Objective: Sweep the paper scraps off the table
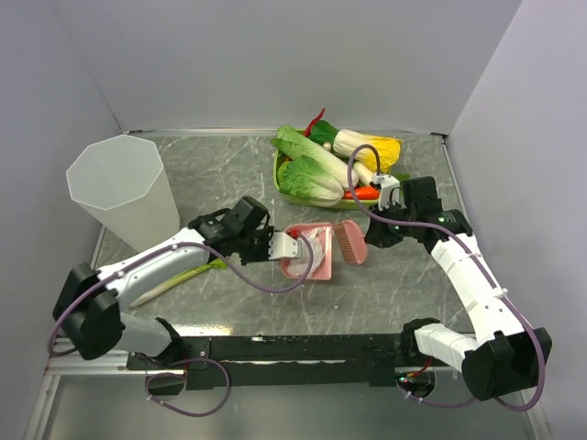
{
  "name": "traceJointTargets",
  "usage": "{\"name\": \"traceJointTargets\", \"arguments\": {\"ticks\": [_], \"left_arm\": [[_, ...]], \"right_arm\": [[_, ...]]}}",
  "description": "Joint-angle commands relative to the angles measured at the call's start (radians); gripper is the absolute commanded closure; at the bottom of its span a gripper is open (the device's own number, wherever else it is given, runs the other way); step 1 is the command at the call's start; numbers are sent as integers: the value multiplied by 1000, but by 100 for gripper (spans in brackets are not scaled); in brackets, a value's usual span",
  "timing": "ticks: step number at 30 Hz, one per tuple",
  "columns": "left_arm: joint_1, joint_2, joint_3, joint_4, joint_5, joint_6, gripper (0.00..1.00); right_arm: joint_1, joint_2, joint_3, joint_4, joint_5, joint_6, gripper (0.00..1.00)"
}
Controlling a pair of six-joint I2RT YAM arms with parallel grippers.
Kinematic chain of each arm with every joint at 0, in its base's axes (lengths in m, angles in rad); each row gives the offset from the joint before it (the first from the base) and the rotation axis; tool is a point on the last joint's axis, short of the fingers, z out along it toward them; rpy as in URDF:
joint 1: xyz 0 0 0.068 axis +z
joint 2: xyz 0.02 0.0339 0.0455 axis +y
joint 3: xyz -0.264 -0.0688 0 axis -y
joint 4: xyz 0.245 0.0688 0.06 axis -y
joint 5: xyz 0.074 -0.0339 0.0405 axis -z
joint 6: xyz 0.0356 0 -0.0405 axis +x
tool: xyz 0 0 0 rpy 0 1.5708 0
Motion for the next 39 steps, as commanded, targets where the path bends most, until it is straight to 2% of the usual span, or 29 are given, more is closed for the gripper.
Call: {"name": "traceJointTargets", "arguments": {"ticks": [1, 8, 17, 23, 29, 39], "left_arm": [[6, -65, 119, -71, 59, 25, 99], [10, -71, 218, -280, 64, 8, 99], [67, -175, 253, -327, 159, -168, 99], [153, -194, 317, -395, 93, -164, 99], [248, -231, 362, -419, 56, -228, 99], [512, -274, 446, -475, -47, -283, 99]], "right_arm": [[-16, -1, 10, 45, -46, 37, 100], [-21, 8, 10, 64, -55, 60, 100], [-27, 50, 16, 61, -93, 92, 100], [-27, 108, 42, 67, -124, 129, 100], [-26, 169, 54, 98, -170, 183, 100], [-18, 226, 82, 101, -198, 218, 100]]}}
